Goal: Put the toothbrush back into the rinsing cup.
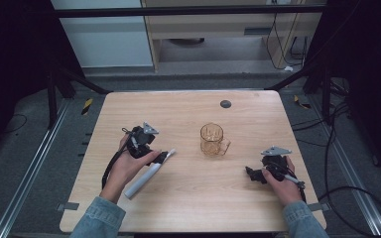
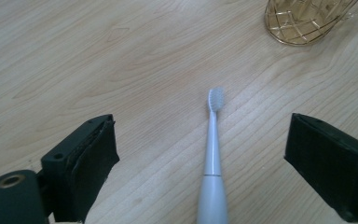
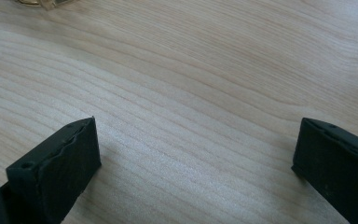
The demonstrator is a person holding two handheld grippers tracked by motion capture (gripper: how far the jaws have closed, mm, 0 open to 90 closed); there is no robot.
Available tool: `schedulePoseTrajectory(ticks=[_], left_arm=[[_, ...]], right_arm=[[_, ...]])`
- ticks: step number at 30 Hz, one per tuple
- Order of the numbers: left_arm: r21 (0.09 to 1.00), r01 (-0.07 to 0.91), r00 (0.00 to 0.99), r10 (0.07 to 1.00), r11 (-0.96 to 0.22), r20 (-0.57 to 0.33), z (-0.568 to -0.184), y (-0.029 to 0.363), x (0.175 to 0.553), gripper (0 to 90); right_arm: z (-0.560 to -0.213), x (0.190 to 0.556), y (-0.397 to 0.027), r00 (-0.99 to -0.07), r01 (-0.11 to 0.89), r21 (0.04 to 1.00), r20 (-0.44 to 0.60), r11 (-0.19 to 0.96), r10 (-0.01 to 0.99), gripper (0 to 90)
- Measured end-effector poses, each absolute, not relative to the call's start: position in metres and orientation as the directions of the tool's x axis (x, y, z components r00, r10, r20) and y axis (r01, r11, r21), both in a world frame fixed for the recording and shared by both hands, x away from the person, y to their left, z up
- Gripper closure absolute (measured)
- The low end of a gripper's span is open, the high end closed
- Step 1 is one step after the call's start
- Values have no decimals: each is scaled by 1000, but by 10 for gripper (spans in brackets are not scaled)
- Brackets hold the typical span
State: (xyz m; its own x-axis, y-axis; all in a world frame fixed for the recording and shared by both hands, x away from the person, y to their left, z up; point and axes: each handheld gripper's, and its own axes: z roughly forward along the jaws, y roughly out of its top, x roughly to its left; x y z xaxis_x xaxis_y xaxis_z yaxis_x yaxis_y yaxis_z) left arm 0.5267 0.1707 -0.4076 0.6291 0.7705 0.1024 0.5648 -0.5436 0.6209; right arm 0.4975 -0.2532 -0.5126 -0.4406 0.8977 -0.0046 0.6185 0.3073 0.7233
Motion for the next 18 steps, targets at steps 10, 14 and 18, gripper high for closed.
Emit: schedulePoseTrajectory(ticks=[10, 14, 18], left_arm=[[564, 558, 669, 732, -609, 128, -421, 161, 520, 88], [536, 562, 681, 720, -630, 132, -420, 171, 516, 93], [494, 578, 688, 714, -649, 133, -417, 179, 515, 95]], right_arm=[[-513, 496, -253, -429, 622, 724, -5, 299, 903, 7], [-513, 496, -253, -429, 622, 724, -6, 300, 903, 7], [-513, 496, -253, -427, 622, 724, -6, 299, 904, 7]])
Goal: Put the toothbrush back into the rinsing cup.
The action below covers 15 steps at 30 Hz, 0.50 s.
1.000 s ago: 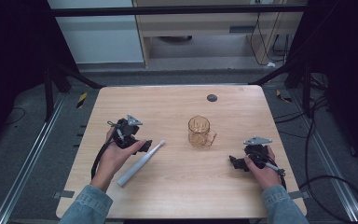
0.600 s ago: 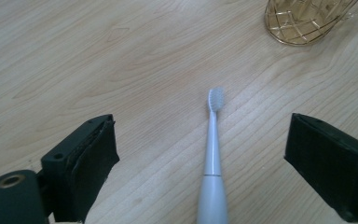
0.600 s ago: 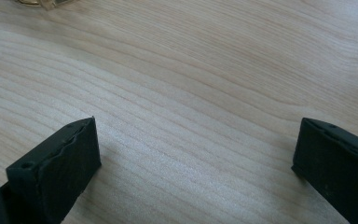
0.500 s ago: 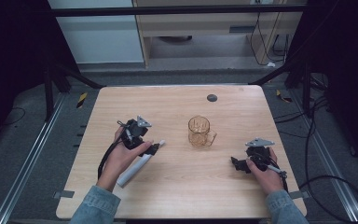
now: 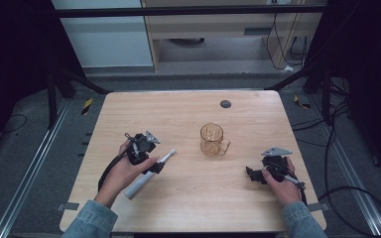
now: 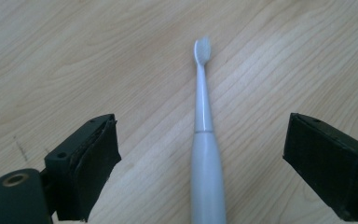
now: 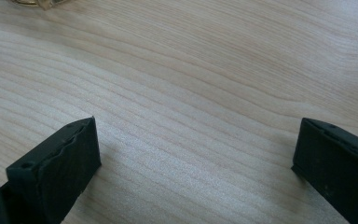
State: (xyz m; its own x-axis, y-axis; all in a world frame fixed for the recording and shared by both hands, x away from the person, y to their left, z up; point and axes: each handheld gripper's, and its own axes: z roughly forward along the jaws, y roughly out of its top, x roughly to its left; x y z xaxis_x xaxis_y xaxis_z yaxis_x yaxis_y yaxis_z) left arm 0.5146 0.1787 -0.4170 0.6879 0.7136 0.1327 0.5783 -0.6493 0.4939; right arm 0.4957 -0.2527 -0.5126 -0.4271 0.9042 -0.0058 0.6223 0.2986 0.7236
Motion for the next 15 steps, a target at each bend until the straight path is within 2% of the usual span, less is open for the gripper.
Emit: schedulePoseTrajectory(ticks=[7, 15], left_arm=[[465, 592, 697, 708, -659, 114, -416, 188, 516, 93], [404, 623, 690, 714, -669, 119, -421, 188, 513, 143]], right_arm=[[-513, 496, -253, -431, 622, 723, -3, 299, 902, 5], [-513, 498, -252, -435, 622, 722, -3, 303, 901, 4]])
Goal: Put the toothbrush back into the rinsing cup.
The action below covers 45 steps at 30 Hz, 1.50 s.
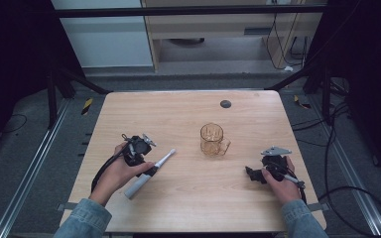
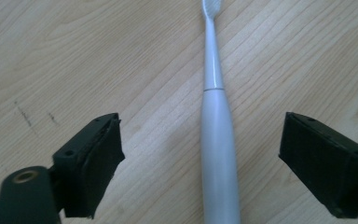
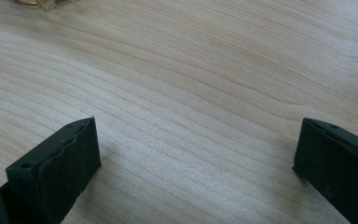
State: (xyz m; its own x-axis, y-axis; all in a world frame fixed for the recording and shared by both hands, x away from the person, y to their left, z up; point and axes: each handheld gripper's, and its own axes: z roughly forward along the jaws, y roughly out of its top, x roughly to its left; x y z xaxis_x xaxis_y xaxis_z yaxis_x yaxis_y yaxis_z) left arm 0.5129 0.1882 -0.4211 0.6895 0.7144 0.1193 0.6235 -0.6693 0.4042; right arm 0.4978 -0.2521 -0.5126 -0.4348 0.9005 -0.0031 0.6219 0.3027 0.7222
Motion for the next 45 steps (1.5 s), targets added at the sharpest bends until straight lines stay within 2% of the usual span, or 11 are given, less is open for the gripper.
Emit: schedulePoseTrajectory(ticks=[9, 12, 16, 24, 34, 45], left_arm=[[364, 626, 711, 696, -690, 97, -432, 179, 521, 235], [352, 622, 719, 688, -699, 96, -437, 176, 522, 307], [353, 634, 712, 697, -688, 80, -441, 177, 526, 361], [307, 636, 730, 681, -708, 58, -450, 175, 531, 427], [295, 645, 731, 682, -705, 31, -456, 172, 535, 512], [292, 654, 726, 687, -698, 17, -461, 172, 537, 556]], right_arm=[[-513, 498, -252, -437, 621, 722, -4, 305, 899, 4], [-513, 498, -252, -437, 620, 722, -4, 305, 899, 4], [-513, 498, -252, -437, 620, 722, -6, 306, 900, 4], [-513, 498, -252, -437, 620, 722, -5, 305, 899, 4], [-513, 498, -252, -437, 621, 722, -4, 305, 899, 4], [-513, 498, -252, -437, 621, 722, -4, 305, 899, 4]])
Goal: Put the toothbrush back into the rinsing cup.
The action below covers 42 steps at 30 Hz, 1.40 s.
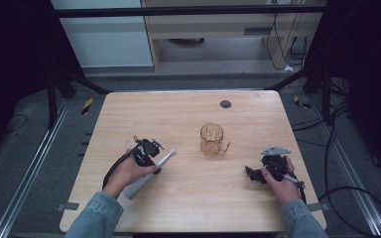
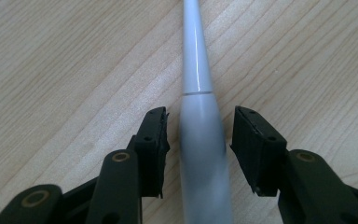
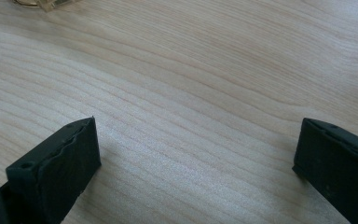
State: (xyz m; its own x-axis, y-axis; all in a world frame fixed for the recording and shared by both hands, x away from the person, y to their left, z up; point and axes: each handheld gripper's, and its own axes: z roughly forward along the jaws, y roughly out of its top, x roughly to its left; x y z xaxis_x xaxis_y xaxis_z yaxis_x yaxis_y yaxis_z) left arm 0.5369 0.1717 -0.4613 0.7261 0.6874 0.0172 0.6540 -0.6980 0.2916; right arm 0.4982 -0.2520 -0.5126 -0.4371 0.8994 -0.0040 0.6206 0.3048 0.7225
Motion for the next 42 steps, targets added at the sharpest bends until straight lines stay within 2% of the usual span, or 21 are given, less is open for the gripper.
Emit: schedulePoseTrajectory(ticks=[8, 14, 24, 42], left_arm=[[279, 657, 726, 687, -701, 17, -465, 172, 538, 580], [276, 649, 734, 679, -709, 19, -465, 171, 537, 649], [280, 642, 735, 677, -713, 37, -463, 169, 535, 672], [520, 578, 707, 704, -629, 65, -416, 194, 508, 676]], right_arm=[[-513, 498, -252, -437, 621, 722, -4, 305, 899, 3], [-513, 498, -252, -437, 621, 723, -4, 305, 899, 4], [-513, 498, -252, -437, 621, 722, -4, 304, 900, 4], [-513, 499, -251, -431, 623, 723, -4, 301, 903, 4]])
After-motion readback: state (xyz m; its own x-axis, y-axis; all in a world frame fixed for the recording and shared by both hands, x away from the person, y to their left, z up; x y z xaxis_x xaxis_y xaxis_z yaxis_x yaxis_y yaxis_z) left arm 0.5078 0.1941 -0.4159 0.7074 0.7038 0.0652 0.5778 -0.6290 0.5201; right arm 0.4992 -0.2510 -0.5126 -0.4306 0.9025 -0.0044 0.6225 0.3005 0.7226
